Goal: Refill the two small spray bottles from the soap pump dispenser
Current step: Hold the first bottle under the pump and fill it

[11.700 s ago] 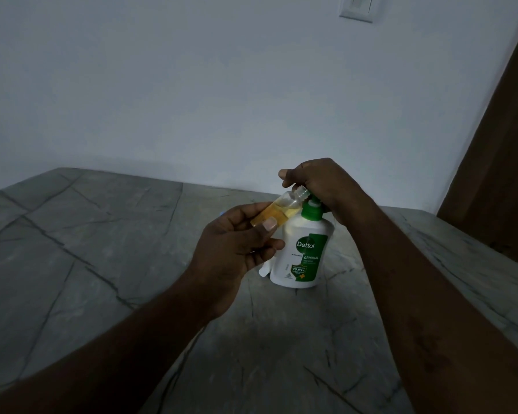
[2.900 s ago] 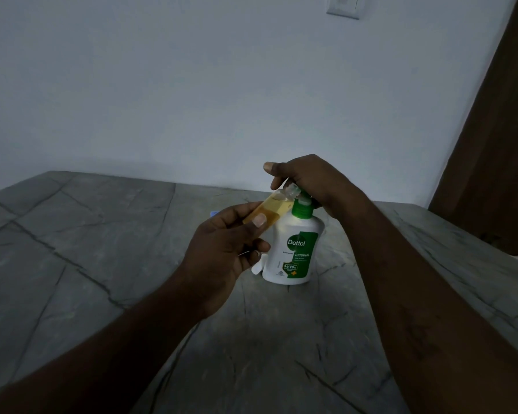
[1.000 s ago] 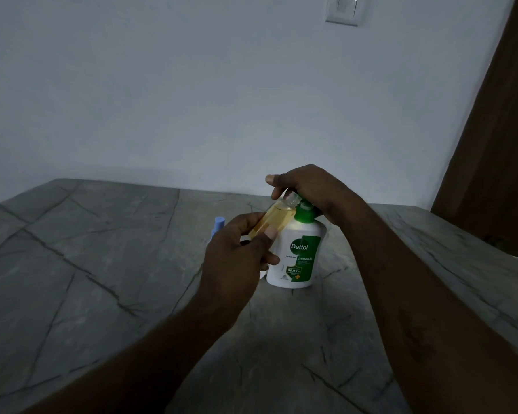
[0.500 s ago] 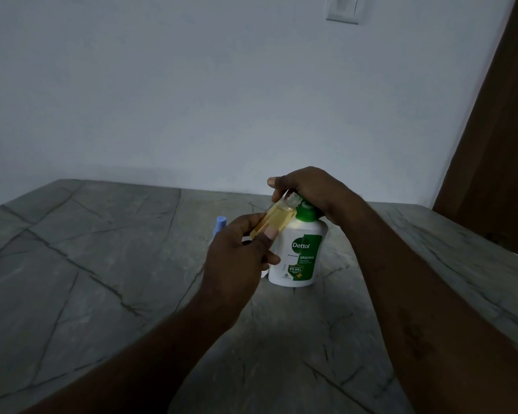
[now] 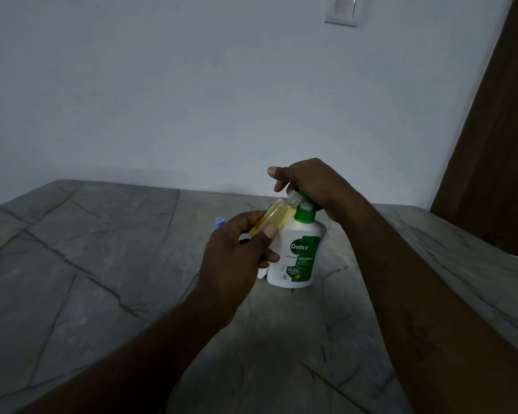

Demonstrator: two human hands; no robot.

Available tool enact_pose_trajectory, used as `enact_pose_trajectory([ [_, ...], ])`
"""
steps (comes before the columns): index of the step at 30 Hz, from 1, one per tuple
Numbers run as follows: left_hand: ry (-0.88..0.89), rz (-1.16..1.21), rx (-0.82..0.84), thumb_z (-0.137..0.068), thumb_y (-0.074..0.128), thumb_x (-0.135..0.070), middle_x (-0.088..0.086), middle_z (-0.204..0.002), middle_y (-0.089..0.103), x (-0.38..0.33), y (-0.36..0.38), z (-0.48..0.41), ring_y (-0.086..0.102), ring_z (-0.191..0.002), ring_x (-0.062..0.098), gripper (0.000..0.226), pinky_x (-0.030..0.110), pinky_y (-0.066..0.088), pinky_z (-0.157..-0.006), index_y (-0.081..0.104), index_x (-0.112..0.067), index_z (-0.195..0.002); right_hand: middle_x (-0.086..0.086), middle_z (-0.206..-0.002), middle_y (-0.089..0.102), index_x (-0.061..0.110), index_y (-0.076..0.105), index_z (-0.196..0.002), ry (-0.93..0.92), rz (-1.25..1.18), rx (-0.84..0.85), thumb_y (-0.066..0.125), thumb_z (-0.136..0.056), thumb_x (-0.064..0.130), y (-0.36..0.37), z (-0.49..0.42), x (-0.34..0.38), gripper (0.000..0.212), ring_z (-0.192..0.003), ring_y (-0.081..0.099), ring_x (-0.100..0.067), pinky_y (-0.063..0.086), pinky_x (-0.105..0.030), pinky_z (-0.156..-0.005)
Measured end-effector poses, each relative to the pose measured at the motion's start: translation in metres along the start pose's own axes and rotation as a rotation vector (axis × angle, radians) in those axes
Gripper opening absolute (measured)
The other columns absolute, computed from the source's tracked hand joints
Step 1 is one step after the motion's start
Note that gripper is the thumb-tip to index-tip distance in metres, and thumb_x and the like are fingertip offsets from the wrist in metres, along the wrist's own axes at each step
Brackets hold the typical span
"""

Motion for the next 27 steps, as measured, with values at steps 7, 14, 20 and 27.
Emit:
enact_pose_trajectory([
  [7,0.010,0.009,0.014,-0.097,0.063,-0.023,0.004,-0.106,0.073,-0.004,0.001,0.000,0.070,-0.065,0.009,0.033,0.018,0.053,-0.060,0.065,-0.016,-0.130,0.007,-0.063,0.063,0.017,0.077,-0.078,-0.073,-0.011,-0.106,0.068,-0.091,0.055,-0.015,0.002,0.014,0.041,-0.051,0.053,-0.003,0.041,-0.024,-0.058],
  [14,0.015,0.040,0.028,-0.097,0.063,-0.023,0.002,-0.107,0.073,-0.006,0.002,0.000,0.069,-0.065,0.009,0.034,0.020,0.053,-0.061,0.064,-0.016,-0.131,0.002,-0.072,0.064,0.017,0.077,-0.082,-0.056,-0.097,-0.094,0.069,-0.088,0.059,-0.017,0.005,0.012,0.043,-0.064,0.055,-0.012,0.044,-0.029,-0.061],
  [20,0.016,0.027,0.025,-0.097,0.063,-0.023,0.001,-0.105,0.073,-0.006,0.002,-0.001,0.069,-0.064,0.008,0.033,0.019,0.053,-0.060,0.065,-0.018,-0.130,0.002,-0.071,0.061,0.014,0.079,-0.084,0.049,-0.225,-0.145,0.055,-0.085,0.080,-0.020,0.009,0.004,0.071,-0.064,0.051,-0.014,0.042,-0.029,-0.059],
  [27,0.016,0.025,0.020,-0.097,0.063,-0.023,-0.003,-0.106,0.073,-0.006,0.000,-0.001,0.070,-0.064,0.008,0.032,0.018,0.054,-0.059,0.066,-0.019,-0.129,0.002,-0.079,0.066,0.017,0.077,-0.082,0.049,-0.082,-0.102,0.067,-0.086,0.066,-0.013,0.007,0.002,0.050,-0.071,0.058,-0.015,0.044,-0.029,-0.059],
])
Point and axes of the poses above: each hand's wrist, its own z-axis away from the middle knuckle, its own y-axis out of the palm, x = y × z, the point moved 10 cm from there along -z, towards the middle knuckle
